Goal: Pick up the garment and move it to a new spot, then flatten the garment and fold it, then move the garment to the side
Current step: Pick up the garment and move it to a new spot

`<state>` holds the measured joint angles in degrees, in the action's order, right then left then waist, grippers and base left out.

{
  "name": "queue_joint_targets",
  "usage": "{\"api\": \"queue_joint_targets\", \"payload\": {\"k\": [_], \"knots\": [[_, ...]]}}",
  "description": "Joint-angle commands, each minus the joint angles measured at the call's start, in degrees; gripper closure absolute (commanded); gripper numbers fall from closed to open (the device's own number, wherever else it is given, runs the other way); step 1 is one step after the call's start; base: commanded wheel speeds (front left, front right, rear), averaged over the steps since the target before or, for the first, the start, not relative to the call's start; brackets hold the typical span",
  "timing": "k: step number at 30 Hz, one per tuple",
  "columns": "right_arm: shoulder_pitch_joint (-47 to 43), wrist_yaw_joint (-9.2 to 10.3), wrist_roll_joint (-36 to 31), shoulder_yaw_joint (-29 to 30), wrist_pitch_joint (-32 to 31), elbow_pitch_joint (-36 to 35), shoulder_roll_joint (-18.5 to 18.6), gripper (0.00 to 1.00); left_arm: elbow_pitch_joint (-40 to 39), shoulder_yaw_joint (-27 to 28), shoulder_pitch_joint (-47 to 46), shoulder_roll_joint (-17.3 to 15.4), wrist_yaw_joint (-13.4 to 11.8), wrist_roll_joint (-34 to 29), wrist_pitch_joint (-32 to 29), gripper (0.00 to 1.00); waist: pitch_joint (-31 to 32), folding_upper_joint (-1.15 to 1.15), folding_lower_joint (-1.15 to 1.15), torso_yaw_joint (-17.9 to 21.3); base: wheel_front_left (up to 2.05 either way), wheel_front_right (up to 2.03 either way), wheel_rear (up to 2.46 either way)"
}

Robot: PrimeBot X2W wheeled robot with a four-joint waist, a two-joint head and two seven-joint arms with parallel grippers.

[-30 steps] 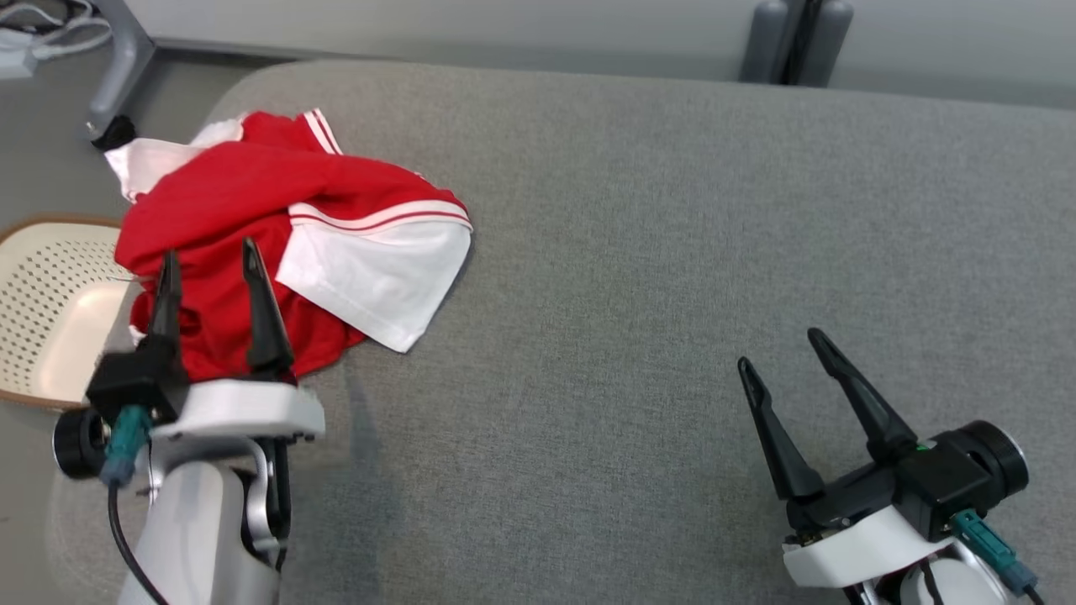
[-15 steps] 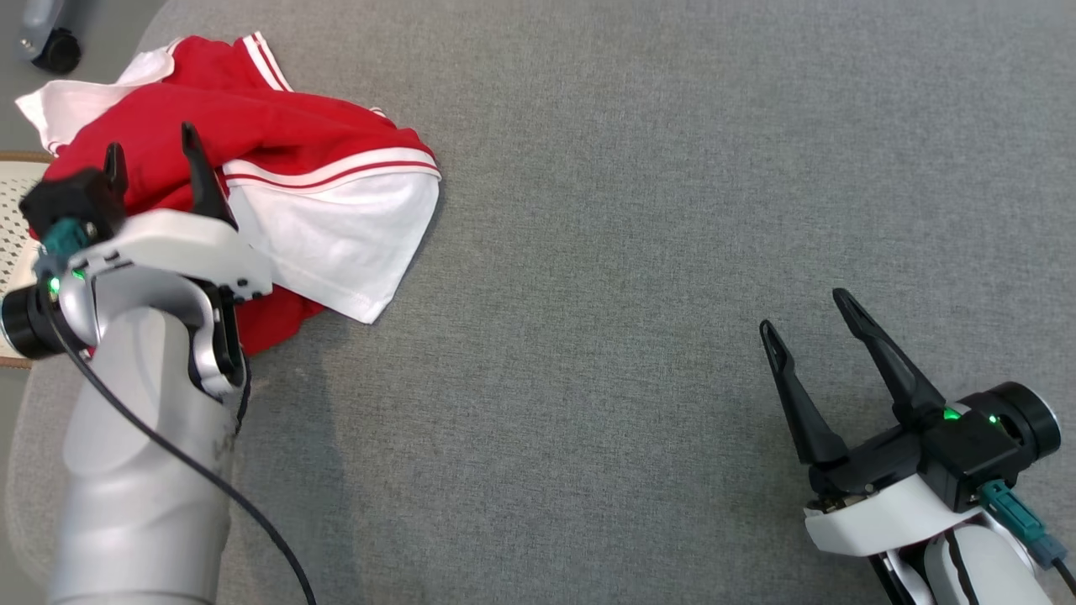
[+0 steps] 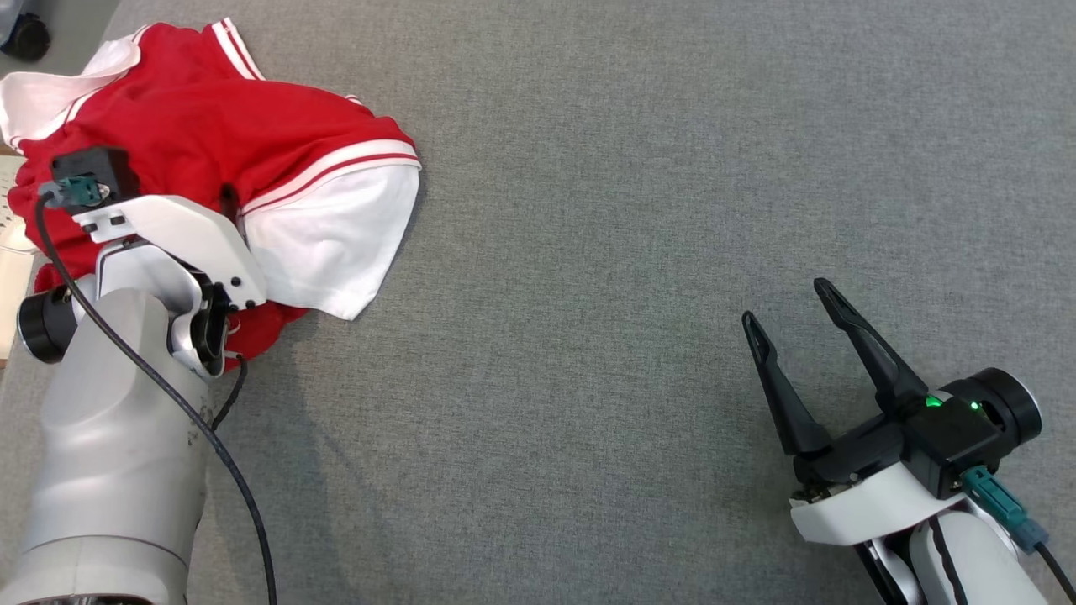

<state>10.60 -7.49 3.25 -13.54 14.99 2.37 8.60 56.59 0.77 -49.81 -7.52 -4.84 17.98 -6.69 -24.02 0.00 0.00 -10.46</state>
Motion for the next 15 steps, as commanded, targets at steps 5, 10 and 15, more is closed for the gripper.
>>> {"api": "queue_joint_targets", "payload": {"k": [5,10,15], "knots": [[1.0,0.0,1.0,-0.1,0.4,0.0,0.0,0.0,4.3,-0.7,-1.0,-0.9,1.9,0.7,-2.8,0.0,-0.7,0.0,0.0,0.7,0.0,0.0,0.0],[1.0,0.0,1.4,-0.5,0.4,0.0,0.3,0.0,5.8,-0.9,-1.5,-1.4,2.3,1.0,-2.5,0.0,-1.0,0.0,0.0,0.9,0.0,0.0,0.0],[1.1,0.0,2.1,-0.5,0.4,0.8,0.0,0.0,3.8,0.9,-1.6,-2.1,1.9,2.3,6.5,1.0,-0.6,0.0,0.0,1.1,0.0,0.0,0.0]]}}
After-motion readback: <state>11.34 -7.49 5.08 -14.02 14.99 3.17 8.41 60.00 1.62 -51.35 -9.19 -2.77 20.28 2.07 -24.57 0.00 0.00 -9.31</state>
